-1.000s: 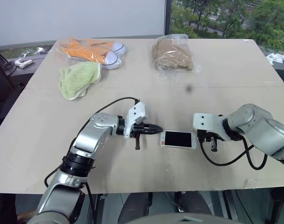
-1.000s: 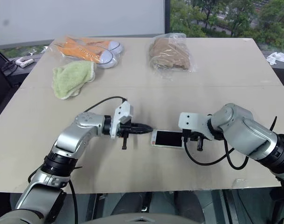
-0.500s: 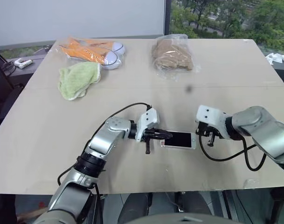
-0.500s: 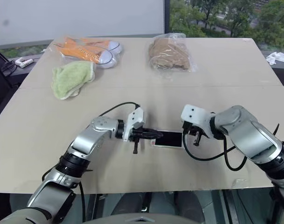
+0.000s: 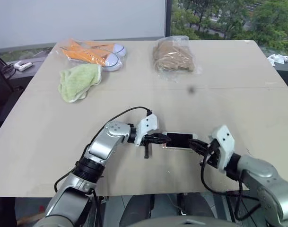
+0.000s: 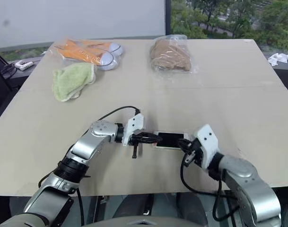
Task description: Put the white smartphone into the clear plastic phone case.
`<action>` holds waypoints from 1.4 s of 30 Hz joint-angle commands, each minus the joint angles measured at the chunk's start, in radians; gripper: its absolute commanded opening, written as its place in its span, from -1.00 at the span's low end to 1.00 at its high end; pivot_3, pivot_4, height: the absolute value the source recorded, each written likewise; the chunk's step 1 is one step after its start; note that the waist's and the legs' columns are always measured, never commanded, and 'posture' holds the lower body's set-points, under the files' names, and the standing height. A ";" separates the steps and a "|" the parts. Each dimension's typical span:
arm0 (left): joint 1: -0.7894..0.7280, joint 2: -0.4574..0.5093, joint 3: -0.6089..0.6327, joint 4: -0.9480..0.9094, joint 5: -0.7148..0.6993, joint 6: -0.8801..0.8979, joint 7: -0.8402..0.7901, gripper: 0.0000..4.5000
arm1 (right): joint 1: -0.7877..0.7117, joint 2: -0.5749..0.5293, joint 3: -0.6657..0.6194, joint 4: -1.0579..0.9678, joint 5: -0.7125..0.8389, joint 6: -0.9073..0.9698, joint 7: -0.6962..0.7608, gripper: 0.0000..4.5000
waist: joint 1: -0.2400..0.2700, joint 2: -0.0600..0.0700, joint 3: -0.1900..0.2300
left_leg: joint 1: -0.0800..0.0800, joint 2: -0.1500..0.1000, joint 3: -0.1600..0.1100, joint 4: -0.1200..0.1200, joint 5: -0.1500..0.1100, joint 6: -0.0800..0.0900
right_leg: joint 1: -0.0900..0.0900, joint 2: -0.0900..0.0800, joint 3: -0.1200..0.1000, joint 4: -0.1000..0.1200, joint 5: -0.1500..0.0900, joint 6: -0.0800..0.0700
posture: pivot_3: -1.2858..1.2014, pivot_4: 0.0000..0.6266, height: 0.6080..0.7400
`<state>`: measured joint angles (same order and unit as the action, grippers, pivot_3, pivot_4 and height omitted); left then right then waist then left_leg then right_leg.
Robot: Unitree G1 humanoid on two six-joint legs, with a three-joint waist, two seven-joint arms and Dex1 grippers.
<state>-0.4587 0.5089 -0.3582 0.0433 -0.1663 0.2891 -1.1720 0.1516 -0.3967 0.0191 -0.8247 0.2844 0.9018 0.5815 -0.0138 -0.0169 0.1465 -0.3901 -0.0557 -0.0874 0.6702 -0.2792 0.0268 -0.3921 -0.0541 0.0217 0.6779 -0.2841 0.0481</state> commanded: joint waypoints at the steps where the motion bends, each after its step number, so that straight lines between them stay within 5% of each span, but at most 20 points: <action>1: -0.017 0.037 -0.070 -0.030 0.110 0.030 0.022 -1.00 | -0.003 0.019 -0.003 0.020 -0.020 -0.147 -0.034 -0.97 | 0.000 0.000 0.000 | 0.002 0.000 0.000 0.000 0.000 0.000 | 0.002 0.000 0.000 0.000 0.000 0.000 | 0.03 -0.52 1.00; 16: -0.023 0.065 -0.127 -0.127 0.155 0.143 0.022 -1.00 | 0.067 0.026 0.058 0.216 -0.044 -0.365 -0.061 -0.97 | 0.001 0.000 0.000 | 0.011 0.000 -0.001 -0.002 -0.003 0.004 | 0.013 0.001 -0.001 -0.004 0.000 0.000 | 0.03 -0.52 1.00; 30: -0.003 0.057 -0.099 -0.135 0.135 0.154 0.045 -1.00 | 0.046 0.023 0.015 0.341 0.118 -0.234 -0.021 -0.97 | 0.002 -0.001 -0.005 | 0.012 0.001 -0.002 -0.002 -0.003 0.005 | 0.013 0.000 -0.001 -0.004 0.000 0.000 | 0.03 -0.52 1.00; 42: 0.014 0.063 -0.083 -0.146 0.133 0.150 0.052 -1.00 | 0.024 -0.154 0.063 0.366 0.151 -0.134 0.056 -0.97 | 0.004 -0.002 -0.017 | 0.012 0.001 -0.003 -0.002 -0.003 0.005 | 0.016 0.000 -0.003 -0.006 0.000 0.000 | 0.03 -0.52 1.00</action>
<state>-0.4658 0.5581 -0.4288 -0.1117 -0.0445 0.4193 -1.1249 0.1441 -0.5316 0.0497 -0.5225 0.4586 0.6871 0.6565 -0.0095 -0.0184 0.1297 -0.3778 -0.0549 -0.0905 0.6681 -0.2823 0.0322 -0.3760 -0.0542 0.0186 0.6714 -0.2845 0.0484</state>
